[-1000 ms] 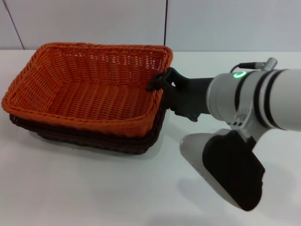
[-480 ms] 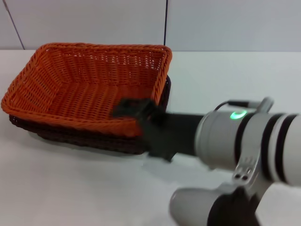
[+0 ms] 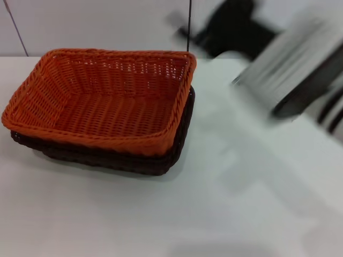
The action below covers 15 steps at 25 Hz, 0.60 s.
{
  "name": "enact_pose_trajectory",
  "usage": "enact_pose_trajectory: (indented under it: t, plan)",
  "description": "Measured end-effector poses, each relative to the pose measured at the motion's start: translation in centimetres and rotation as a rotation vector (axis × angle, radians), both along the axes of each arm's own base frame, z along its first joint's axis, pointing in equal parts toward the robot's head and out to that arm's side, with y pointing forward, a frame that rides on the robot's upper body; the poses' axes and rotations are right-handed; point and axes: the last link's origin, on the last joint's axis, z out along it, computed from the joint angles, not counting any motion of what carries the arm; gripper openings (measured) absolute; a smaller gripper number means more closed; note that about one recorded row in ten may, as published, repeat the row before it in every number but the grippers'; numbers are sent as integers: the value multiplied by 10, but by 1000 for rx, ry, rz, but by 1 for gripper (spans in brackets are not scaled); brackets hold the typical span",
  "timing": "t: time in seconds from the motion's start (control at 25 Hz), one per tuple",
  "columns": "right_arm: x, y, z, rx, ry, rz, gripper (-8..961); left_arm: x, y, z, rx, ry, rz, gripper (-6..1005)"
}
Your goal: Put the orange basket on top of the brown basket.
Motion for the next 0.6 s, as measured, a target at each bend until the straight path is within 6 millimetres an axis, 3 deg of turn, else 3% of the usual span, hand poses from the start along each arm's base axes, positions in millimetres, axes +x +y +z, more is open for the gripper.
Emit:
enact_pose_trajectory:
  t: [0.08,0.12,0.16,0.28,0.32,0.36,0.52,0.6]
  plan:
    - [37,13,13,45,217,-143,743,-1,-1,2,14,-31,-11,781]
    - [83,19,20,135,373,-266,743,-1,-1,2,14,-31,-11,781]
    - [83,19,20,135,373,-266,743,-2,-2,4,22,-42,-16,781]
    - [146,10,29,322,525,-392,743,-2,-3,4,23,-38,-20,781]
    - [180,-1,36,435,609,-452,743,-2,-3,4,23,-38,-20,781]
    - [180,-1,36,435,609,-452,743,-2,-3,5,23,-37,-20,781]
    - [238,-25,46,576,763,-581,743,-4,-5,6,28,-44,-15,781]
    - [244,-28,46,584,778,-591,743,-4,-5,6,28,-44,-15,781]
